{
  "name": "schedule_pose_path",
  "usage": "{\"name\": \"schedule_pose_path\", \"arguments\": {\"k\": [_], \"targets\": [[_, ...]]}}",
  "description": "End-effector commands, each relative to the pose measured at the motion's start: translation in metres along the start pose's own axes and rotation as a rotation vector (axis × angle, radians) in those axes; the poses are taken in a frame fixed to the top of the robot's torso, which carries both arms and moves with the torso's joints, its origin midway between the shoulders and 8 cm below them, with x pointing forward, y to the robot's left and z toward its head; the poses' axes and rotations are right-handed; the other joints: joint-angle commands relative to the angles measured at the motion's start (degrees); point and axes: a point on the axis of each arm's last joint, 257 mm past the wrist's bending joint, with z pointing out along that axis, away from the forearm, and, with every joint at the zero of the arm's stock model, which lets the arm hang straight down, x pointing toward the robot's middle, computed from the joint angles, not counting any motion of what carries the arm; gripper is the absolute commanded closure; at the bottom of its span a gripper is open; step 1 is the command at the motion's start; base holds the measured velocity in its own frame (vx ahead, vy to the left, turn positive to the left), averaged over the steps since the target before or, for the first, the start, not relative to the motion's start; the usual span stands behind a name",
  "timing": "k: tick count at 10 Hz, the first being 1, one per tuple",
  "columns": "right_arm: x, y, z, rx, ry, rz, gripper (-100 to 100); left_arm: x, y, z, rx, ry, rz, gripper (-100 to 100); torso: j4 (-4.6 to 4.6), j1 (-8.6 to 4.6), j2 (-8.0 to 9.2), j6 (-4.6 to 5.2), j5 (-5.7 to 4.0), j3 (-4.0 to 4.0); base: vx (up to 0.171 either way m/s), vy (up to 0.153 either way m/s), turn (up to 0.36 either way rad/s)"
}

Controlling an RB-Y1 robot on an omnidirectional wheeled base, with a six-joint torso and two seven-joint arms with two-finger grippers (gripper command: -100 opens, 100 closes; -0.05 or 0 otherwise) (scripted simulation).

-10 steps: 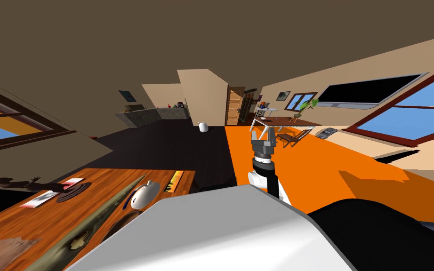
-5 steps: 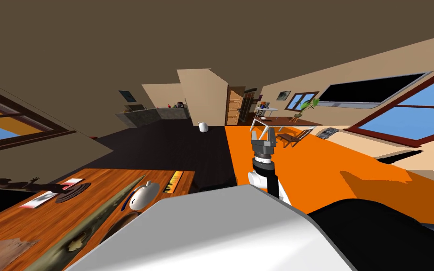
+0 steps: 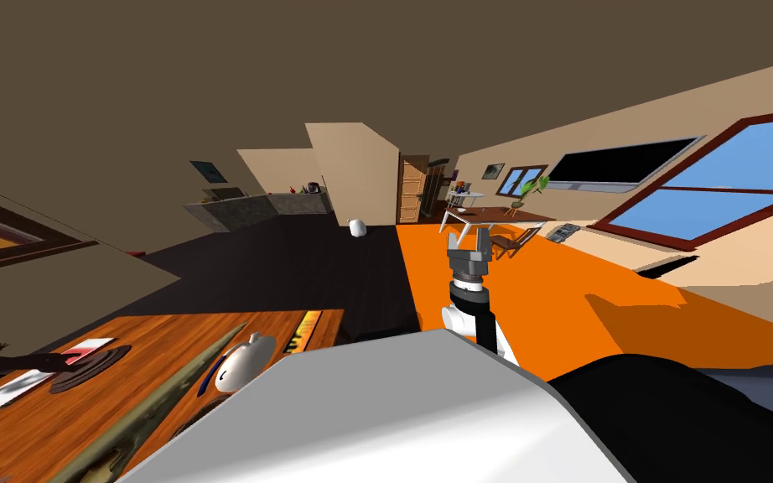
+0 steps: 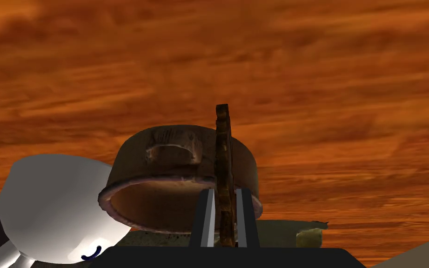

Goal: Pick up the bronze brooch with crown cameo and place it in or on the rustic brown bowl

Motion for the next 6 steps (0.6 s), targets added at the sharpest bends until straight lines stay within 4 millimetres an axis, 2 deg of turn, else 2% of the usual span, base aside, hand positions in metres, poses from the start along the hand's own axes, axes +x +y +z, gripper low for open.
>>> {"name": "schedule_pose_path", "arguments": {"k": [1,2,6], "targets": [[0.000,0.000,0.000,0.000,0.000,0.000,0,-0.013,0.012,-0.001,-0.015,-0.012,0.012,100,0.00,0.00,0.00,0.00,0.00,0.00,0.016,0.009,-0.080],[0.000,0.000,0.000,0.000,0.000,0.000,0,-0.029,0.023,-0.004,-0.029,-0.024,0.023,100,-0.01,0.00,0.02,-0.01,0.01,0.00,0.016,0.010,-0.097],[0.000,0.000,0.000,0.000,0.000,0.000,0,-0.062,0.040,-0.013,-0.051,-0.042,0.032,100,-0.01,-0.02,-0.03,0.07,-0.01,-0.02,0.012,0.012,-0.069]]}}
